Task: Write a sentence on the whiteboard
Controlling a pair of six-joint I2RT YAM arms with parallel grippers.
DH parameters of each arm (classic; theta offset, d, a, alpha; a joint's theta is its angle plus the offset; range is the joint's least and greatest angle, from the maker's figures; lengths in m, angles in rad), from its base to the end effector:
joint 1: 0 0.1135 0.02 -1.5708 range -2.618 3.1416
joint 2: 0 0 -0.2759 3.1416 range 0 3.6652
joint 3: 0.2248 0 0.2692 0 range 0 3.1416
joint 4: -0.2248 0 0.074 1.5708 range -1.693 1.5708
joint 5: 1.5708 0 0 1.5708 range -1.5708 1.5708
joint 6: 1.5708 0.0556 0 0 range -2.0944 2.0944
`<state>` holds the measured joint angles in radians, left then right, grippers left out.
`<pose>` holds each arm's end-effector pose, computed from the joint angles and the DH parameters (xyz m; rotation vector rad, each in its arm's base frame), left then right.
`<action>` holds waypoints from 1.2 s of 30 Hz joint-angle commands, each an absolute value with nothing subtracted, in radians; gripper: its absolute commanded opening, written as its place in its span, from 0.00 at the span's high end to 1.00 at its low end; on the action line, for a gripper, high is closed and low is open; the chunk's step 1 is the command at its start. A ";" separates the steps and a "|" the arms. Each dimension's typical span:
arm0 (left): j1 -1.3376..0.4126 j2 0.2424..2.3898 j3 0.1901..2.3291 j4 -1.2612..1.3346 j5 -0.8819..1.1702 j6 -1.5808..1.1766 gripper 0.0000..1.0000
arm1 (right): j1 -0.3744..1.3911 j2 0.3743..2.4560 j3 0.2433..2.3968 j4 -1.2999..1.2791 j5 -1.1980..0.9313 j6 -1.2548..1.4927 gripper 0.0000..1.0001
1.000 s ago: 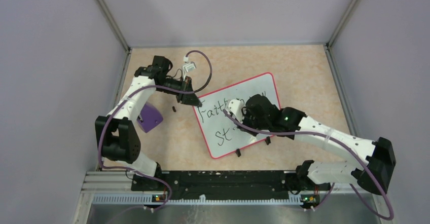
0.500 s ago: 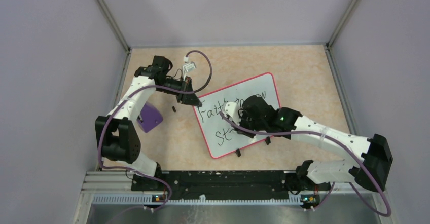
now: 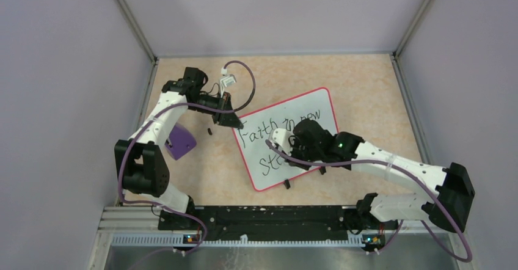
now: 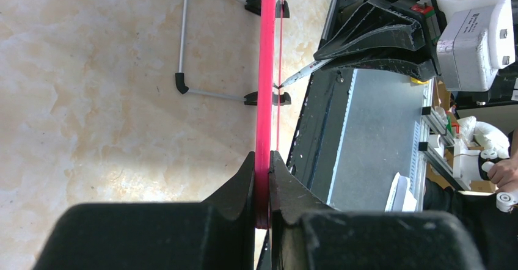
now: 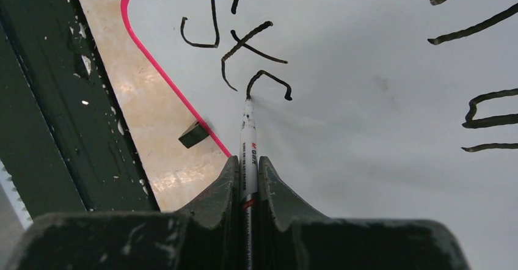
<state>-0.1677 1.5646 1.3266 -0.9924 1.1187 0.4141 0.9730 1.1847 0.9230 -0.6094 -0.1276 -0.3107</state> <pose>0.3074 -0.1028 0.2932 0.9072 2.1571 -1.3964 0.1452 0.2257 0.2604 -1.5333 1.9547 0.4447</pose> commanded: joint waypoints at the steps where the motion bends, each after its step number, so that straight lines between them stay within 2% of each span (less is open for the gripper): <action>1: -0.178 1.589 1.324 -0.978 1.057 0.436 1.00 | 0.979 1.153 0.917 -0.608 -0.091 -0.325 1.00; 21: -0.178 1.587 1.327 -0.977 1.058 0.435 1.00 | 0.911 1.132 0.984 -0.576 -0.015 -0.259 1.00; 36: -0.178 1.586 1.323 -0.976 1.058 0.434 1.00 | 0.909 1.132 0.965 -0.596 -0.070 -0.280 1.00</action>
<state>-0.1680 1.5646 1.3266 -0.9920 1.1191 0.4137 0.9268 1.1488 0.9501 -0.6212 -0.0727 -0.2607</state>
